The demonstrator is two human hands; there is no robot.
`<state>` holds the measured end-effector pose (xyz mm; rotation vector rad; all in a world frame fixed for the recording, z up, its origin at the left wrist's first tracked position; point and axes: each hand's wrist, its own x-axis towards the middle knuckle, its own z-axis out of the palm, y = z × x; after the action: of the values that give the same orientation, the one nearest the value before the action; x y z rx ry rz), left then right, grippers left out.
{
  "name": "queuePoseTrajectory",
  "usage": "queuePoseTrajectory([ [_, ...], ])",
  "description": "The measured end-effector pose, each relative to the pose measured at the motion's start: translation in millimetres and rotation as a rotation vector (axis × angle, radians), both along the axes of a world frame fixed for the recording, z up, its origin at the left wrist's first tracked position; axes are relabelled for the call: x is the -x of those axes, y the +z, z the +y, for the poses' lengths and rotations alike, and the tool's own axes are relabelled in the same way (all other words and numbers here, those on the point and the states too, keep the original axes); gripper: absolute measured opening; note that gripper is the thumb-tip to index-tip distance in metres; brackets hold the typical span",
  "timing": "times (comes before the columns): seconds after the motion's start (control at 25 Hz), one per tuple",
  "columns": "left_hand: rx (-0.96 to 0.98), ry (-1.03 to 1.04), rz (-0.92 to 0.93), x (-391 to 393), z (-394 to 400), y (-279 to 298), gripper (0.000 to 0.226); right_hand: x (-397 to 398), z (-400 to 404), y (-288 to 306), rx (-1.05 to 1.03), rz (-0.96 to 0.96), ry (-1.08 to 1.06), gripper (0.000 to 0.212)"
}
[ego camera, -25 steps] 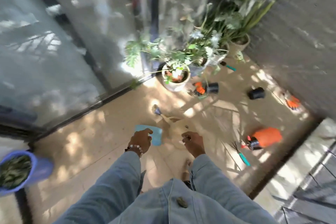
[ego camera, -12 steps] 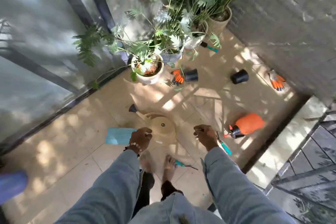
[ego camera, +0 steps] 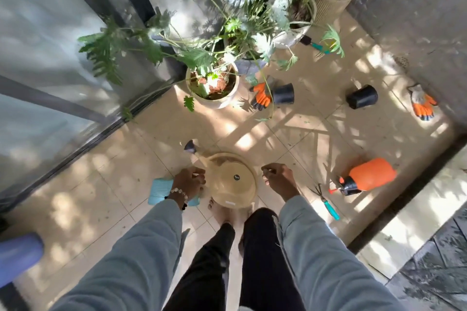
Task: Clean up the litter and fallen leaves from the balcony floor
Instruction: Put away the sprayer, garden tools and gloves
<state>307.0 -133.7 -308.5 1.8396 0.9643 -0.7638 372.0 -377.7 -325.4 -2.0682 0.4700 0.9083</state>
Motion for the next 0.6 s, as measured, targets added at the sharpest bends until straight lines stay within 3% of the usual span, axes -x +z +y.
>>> queuePoseTrajectory([
  [0.16,0.043,0.115,0.087,-28.1,3.3,-60.6,0.021,-36.4,5.9,-59.6,0.038,0.063,0.012,0.015],
  [0.28,-0.053,0.075,0.082,-52.8,0.1,-129.5,0.02,-58.9,8.0,-133.9,0.116,0.125,0.128,0.016],
  [0.4,-0.164,-0.208,0.115,-82.6,2.0,-247.2,0.023,-82.4,8.6,-249.7,0.196,0.164,0.362,0.02],
  [0.52,-0.231,-0.567,0.265,-84.3,15.2,-414.7,0.054,-94.5,16.3,-368.6,0.259,0.156,0.626,0.026],
  [0.6,-0.23,-0.688,0.283,-104.2,9.8,-458.4,0.048,-94.5,22.1,-422.4,0.296,0.19,0.677,0.029],
])
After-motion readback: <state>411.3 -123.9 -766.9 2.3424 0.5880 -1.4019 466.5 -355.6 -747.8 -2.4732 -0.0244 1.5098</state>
